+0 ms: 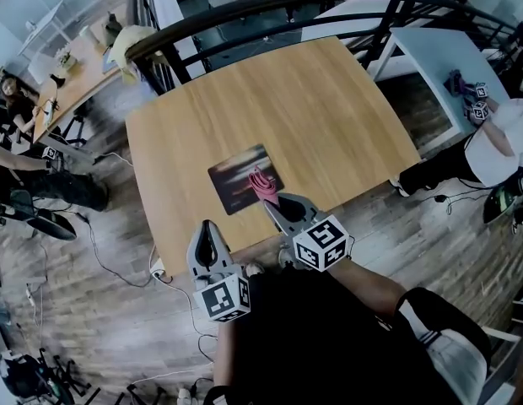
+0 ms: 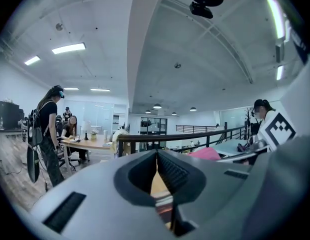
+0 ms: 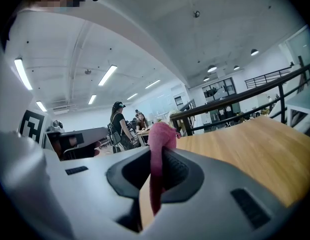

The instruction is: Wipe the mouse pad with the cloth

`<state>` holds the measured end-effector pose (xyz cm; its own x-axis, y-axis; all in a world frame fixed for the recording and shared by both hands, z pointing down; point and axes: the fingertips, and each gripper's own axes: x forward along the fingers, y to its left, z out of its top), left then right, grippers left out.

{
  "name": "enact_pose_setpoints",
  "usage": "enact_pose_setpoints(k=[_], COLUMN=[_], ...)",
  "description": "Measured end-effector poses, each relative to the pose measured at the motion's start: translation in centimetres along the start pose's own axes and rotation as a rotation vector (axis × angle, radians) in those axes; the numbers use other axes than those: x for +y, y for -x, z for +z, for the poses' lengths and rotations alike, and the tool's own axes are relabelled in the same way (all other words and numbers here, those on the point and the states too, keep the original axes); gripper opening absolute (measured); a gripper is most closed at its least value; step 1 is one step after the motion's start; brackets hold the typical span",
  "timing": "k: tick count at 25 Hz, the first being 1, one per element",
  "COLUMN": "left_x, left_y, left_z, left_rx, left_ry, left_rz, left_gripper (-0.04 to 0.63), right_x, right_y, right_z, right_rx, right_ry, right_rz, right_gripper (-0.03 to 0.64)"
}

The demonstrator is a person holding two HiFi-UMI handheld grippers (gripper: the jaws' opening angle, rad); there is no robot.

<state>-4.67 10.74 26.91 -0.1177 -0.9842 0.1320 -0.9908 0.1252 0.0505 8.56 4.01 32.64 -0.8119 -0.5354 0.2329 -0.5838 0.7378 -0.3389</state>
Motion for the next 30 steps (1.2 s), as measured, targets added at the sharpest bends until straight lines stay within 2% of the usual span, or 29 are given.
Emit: enact_pose_setpoints(k=[5, 8, 13, 18, 30], left_x=[1.2, 1.9, 2.1, 1.9, 2.5], left_y=[1.7, 2.5, 3.3, 3.6, 4.2], left_z=[-0.1, -0.2, -1.4, -2.1, -2.3], left_rx=[0.000, 0.002, 0.029, 0.041, 0.043], left_ry=[-0.001, 0.023, 0.046, 0.037, 0.046], left_rz=[-0.002, -0.004, -0.036, -0.075, -0.094], left_gripper=[0.025, 0.025, 0.025, 0.025, 0.025], right_x=[0.9, 1.6, 3.0, 4.0, 4.9], right_y=[0.7, 1.2, 1.7, 2.1, 2.4], right_z=[0.0, -0.3, -0.7, -0.9, -1.4], right_rx=[-0.017, -0.022, -0.036, -0.047, -0.049], right_ry=[0.004, 0.014, 0.018, 0.031, 0.042], right_rz=[-0.043, -0.061, -0.070, -0.082, -0.109], right_gripper=[0.054, 0.054, 0.054, 0.054, 0.054])
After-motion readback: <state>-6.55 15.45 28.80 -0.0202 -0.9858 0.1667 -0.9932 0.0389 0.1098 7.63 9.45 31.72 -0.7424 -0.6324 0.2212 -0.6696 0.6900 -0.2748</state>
